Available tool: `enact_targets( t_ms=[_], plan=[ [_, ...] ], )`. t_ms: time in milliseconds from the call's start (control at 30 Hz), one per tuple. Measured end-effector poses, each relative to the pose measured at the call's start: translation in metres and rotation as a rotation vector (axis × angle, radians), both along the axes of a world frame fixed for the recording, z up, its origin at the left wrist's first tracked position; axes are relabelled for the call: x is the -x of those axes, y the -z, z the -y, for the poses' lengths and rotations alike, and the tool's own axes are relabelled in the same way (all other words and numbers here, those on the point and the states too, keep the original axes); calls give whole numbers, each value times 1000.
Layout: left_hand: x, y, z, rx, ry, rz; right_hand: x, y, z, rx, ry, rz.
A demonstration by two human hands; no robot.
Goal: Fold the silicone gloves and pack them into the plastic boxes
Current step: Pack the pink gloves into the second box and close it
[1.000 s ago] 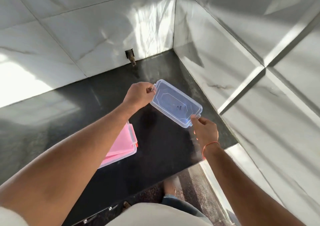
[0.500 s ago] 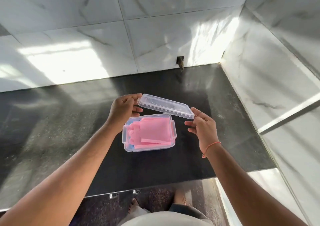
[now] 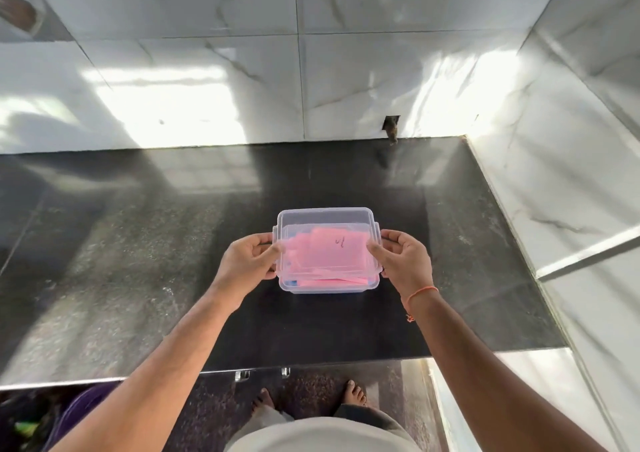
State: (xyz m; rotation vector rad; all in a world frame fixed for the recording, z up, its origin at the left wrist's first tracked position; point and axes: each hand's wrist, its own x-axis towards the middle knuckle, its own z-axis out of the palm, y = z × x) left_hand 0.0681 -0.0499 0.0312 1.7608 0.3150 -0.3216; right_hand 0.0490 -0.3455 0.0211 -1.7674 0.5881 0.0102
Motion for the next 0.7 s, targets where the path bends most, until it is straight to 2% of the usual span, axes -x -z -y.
enact_targets(
  t_ms=[133, 367, 533, 700],
  plan=[
    [8, 8, 5, 25, -33, -4, 3, 1, 2, 162, -25, -7],
    [5, 12, 5, -190, -40, 75, 5, -1, 2, 385, -59, -16],
    [1, 15, -1, -271, -18, 60, 9, 0, -1, 378, -64, -60],
    [4, 22, -5, -185, -38, -25, 12, 8, 1, 321, -55, -97]
  ],
)
